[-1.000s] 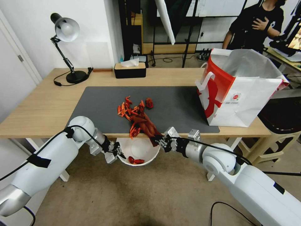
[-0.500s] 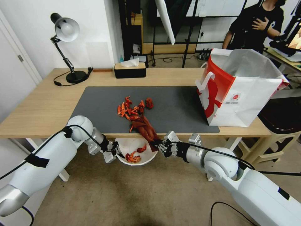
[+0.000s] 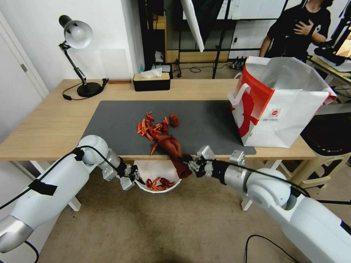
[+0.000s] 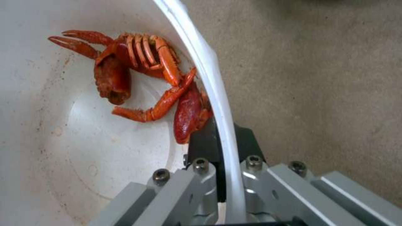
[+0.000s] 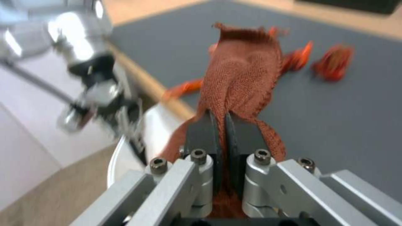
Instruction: Sweep shrimp from table into container with towel, then put container into takeout bag.
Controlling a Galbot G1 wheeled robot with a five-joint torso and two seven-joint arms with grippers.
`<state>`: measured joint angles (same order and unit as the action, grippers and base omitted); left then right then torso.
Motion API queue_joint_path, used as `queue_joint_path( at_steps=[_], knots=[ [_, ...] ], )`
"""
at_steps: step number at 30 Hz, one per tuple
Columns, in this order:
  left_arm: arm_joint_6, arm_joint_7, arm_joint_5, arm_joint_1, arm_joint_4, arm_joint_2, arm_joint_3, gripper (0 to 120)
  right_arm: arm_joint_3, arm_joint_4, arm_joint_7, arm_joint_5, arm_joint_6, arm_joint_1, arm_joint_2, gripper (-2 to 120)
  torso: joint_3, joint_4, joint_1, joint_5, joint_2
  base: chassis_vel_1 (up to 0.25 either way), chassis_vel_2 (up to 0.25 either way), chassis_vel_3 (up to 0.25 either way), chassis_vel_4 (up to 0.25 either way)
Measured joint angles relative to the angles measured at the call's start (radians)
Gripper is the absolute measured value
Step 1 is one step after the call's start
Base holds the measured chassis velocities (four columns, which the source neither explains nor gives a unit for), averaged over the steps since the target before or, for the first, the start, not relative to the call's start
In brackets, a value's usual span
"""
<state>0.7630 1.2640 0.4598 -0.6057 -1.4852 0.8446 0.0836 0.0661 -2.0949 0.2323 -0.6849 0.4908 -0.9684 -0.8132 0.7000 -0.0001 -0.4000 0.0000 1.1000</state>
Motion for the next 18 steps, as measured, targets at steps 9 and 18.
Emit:
queue_joint_path(
  at_steps=[9, 18],
  knots=[
    [0.001, -0.001, -0.002, -0.002, 0.003, -0.007, -0.006, 0, 0.033, 0.045, -0.006, -0.092, -0.042, 0.109, -0.021, 2, 0.000, 0.0001, 0.000, -0.0001, 0.000, 0.000, 0.000, 0.000, 0.000],
    [0.004, -0.001, -0.005, -0.016, 0.005, -0.017, -0.020, 0, 0.012, 0.344, -0.042, -0.188, -0.171, 0.334, -0.147, 2, 0.000, 0.0003, 0.000, -0.0002, 0.000, 0.000, 0.000, 0.000, 0.000]
  ],
)
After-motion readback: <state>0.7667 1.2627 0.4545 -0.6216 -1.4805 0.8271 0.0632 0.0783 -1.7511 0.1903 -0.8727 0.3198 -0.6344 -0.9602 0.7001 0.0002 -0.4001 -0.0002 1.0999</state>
